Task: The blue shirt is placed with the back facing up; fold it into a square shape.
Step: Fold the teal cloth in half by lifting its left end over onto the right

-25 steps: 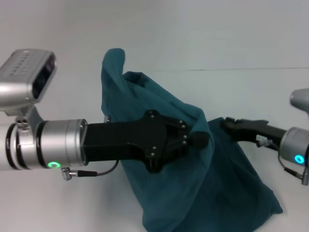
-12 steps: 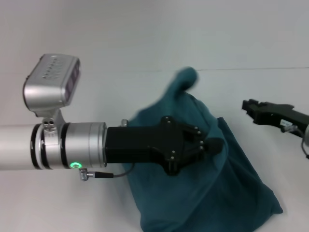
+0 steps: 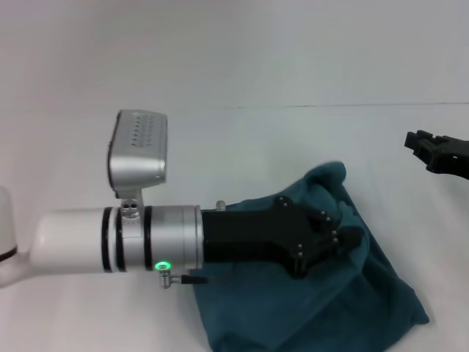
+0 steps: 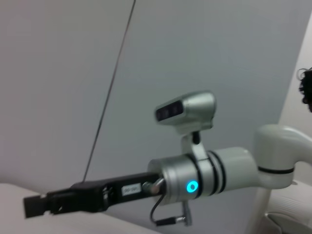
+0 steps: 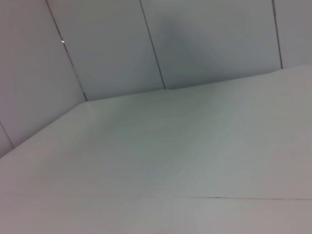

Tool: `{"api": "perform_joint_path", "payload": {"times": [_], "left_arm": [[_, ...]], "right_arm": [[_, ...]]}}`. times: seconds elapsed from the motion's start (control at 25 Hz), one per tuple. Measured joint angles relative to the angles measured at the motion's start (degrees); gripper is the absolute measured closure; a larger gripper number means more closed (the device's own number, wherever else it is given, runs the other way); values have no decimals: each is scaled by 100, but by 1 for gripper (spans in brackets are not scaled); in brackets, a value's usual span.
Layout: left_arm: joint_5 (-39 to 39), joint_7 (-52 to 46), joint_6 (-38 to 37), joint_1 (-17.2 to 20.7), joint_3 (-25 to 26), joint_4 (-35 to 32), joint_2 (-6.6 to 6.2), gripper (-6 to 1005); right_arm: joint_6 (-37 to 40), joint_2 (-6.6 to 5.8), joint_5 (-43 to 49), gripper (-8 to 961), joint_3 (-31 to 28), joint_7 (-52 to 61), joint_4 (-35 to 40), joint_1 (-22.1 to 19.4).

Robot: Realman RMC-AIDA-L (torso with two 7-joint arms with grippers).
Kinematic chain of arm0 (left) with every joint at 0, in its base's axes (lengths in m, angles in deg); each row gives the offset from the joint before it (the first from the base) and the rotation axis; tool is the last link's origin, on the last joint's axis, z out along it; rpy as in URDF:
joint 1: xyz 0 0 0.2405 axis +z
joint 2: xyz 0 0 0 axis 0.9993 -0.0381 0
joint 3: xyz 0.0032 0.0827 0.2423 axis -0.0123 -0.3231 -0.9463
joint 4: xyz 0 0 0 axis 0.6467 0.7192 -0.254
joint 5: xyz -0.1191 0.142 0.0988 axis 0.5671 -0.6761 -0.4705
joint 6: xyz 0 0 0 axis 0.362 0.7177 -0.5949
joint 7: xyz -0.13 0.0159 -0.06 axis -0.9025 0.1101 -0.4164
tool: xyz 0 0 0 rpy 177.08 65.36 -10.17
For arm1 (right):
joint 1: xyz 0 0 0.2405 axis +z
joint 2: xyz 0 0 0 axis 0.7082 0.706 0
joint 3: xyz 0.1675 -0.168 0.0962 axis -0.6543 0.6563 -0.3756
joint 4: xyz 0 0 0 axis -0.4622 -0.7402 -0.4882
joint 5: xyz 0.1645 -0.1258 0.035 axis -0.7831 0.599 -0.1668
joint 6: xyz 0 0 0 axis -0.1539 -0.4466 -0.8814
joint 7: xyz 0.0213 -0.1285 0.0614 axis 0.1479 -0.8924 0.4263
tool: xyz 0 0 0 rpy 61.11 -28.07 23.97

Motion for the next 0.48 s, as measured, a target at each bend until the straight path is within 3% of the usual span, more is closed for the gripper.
{"api": "perform_joint_path", "payload": {"times": [0.24, 0.48], "left_arm": [[383, 237, 140, -3, 3, 317, -1, 884], [568, 433, 22, 130, 39, 449, -2, 880]], "right_arm": [[284, -6, 174, 789, -253, -54, -11, 51], [570, -6, 284, 700, -443, -18, -9, 80]]}}
